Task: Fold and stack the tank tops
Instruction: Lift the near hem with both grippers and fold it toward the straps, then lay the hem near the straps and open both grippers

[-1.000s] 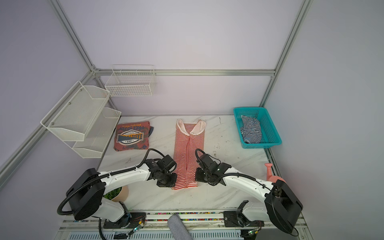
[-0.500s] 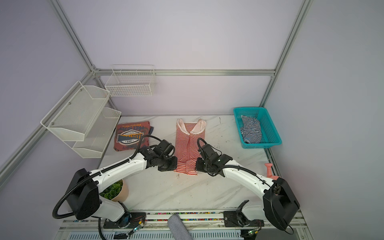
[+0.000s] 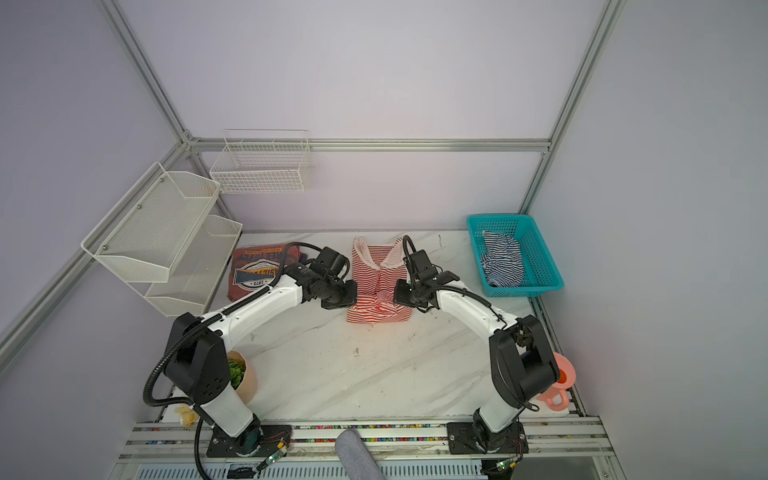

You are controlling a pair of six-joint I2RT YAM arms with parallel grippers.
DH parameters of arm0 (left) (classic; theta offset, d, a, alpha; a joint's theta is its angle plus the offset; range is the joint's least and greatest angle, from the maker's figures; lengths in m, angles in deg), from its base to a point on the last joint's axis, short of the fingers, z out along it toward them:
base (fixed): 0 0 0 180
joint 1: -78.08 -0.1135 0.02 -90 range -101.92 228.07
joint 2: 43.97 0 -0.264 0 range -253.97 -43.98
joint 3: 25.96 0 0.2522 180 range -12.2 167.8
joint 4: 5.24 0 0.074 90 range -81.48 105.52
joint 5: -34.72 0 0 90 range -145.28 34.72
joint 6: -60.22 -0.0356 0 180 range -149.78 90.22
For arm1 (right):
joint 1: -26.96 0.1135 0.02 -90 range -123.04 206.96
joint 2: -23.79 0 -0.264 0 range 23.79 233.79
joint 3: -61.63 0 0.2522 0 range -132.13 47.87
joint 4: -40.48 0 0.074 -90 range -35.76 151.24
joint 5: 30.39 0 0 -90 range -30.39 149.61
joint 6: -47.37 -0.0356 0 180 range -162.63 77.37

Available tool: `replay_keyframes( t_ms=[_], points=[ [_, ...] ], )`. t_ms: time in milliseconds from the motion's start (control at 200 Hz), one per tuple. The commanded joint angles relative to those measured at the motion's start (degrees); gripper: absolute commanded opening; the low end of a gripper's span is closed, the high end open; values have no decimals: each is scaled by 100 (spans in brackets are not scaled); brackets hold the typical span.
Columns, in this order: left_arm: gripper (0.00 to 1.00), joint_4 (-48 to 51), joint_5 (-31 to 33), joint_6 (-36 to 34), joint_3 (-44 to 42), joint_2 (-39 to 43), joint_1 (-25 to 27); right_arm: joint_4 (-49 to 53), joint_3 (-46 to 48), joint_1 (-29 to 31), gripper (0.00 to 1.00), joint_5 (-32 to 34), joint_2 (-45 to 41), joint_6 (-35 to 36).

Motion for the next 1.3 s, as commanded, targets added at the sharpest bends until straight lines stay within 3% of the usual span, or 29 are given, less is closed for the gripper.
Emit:
replay_keyframes(
  t_ms=[0,605,770,905,1005,1155,1295],
  points=[
    [0,57,-105,-296,759,-228,-167,85,-408,-117,0,-237,333,355],
    [1,98,-446,-406,2442,-1946,-786,105,-1992,-589,0,-620,2131,643],
    [13,116,-428,-421,2965,-2410,-939,102,-2391,-681,6,-740,2605,652],
    [43,131,-535,-321,3547,-2775,-1095,114,-2814,-785,25,-885,3022,570],
    [54,127,-551,-236,3904,-2911,-1143,24,-2971,-830,35,-963,3104,522],
    [60,134,-392,-178,4324,-2986,-1198,-20,-3124,-880,54,-863,2969,451],
    [62,131,-259,-191,4589,-2943,-1239,-155,-2925,-905,55,-718,2577,380]
  ],
)
